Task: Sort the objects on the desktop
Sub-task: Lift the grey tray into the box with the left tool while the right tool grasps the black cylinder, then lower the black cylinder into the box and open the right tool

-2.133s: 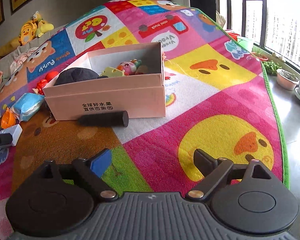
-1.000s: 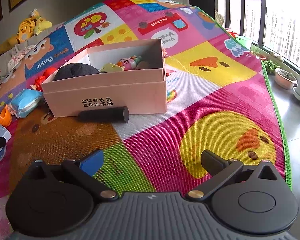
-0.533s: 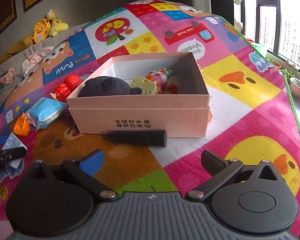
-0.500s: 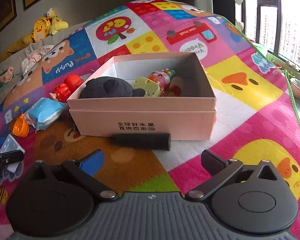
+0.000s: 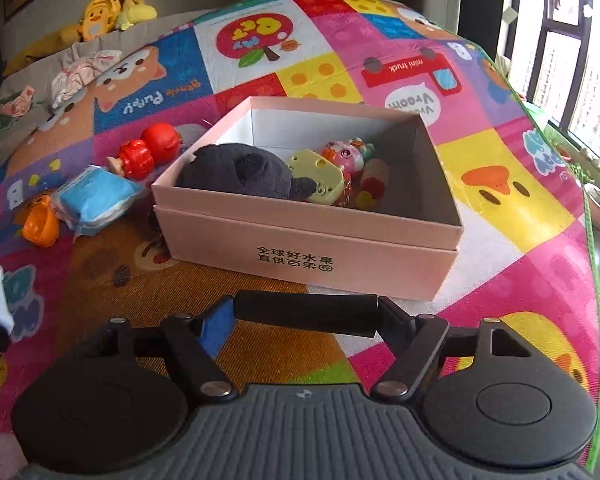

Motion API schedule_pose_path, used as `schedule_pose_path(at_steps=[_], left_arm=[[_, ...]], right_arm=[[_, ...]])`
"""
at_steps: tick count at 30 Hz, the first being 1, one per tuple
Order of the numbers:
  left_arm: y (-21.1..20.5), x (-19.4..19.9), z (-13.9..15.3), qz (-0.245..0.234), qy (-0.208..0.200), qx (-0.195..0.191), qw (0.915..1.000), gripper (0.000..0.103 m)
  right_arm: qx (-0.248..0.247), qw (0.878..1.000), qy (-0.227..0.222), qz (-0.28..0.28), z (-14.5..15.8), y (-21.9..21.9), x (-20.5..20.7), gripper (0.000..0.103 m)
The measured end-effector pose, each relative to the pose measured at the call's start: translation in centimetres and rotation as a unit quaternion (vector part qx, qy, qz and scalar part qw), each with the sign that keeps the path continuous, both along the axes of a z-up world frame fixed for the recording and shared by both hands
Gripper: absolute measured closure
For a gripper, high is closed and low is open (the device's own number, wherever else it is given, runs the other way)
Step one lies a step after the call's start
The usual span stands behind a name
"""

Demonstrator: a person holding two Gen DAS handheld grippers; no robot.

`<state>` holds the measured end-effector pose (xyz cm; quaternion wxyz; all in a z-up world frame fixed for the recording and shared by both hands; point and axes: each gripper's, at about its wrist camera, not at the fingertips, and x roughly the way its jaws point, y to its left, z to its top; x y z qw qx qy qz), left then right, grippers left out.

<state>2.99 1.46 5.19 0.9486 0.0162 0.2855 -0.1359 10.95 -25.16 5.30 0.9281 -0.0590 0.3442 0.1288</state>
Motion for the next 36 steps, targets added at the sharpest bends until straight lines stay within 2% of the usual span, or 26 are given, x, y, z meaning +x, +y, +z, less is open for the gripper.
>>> schedule_pose_path(at_steps=[4, 6, 9, 11, 13, 17, 22, 29, 32, 36], left_arm=[[-3.0, 1.6, 3.8, -0.047, -0.038, -0.017, 0.9980, 0.007], [-5.3, 2.9, 5.3, -0.071, -0.060, -0.009, 0.9956, 0.007], [-9.1, 5.6, 6.7, -0.094, -0.080, 0.009, 0.9923, 0.007], [-11.4, 7.9, 7.3, -0.098, -0.090, 0.012, 0.9910, 0.007], [-13.3, 10.4, 7.8, -0.080, -0.106, 0.006, 0.9911, 0.007], [-14.2, 14.0, 8.4, -0.078, -0.065, -0.013, 0.9948, 0.003], [-10.8, 12.3, 6.9, -0.038, -0.065, -0.002, 0.9972, 0.001], [-6.1, 7.5, 0.8, 0.004, -0.024, 0.064, 0.9977, 0.001], [-4.3, 6.0, -0.8, 0.016, -0.005, 0.054, 0.9984, 0.001], [-2.3, 5.3, -1.6, 0.033, 0.004, 0.031, 0.9990, 0.001]], right_arm=[[0.019, 0.997, -0.080, 0.003, 6.3, -3.4, -3.7, 0.027], [0.042, 0.992, -0.120, 0.000, 9.6, -5.4, -5.0, 0.027], [0.069, 0.985, -0.159, -0.007, 13.4, -7.5, -5.4, 0.027], [0.073, 0.981, -0.181, -0.014, 15.3, -8.4, -4.9, 0.027], [0.068, 0.977, -0.202, -0.019, 16.5, -8.8, -4.1, 0.027], [0.073, 0.973, -0.216, -0.035, 17.7, -9.3, -1.7, 0.027], [0.084, 0.978, -0.187, -0.040, 16.0, -9.2, 1.1, 0.027], [0.126, 0.989, -0.070, -0.025, 12.5, -6.6, 6.7, 0.027], [0.132, 0.991, -0.021, -0.015, 11.2, -4.1, 9.6, 0.027], [0.116, 0.993, -0.014, -0.008, 10.2, 0.2, 13.9, 0.027]])
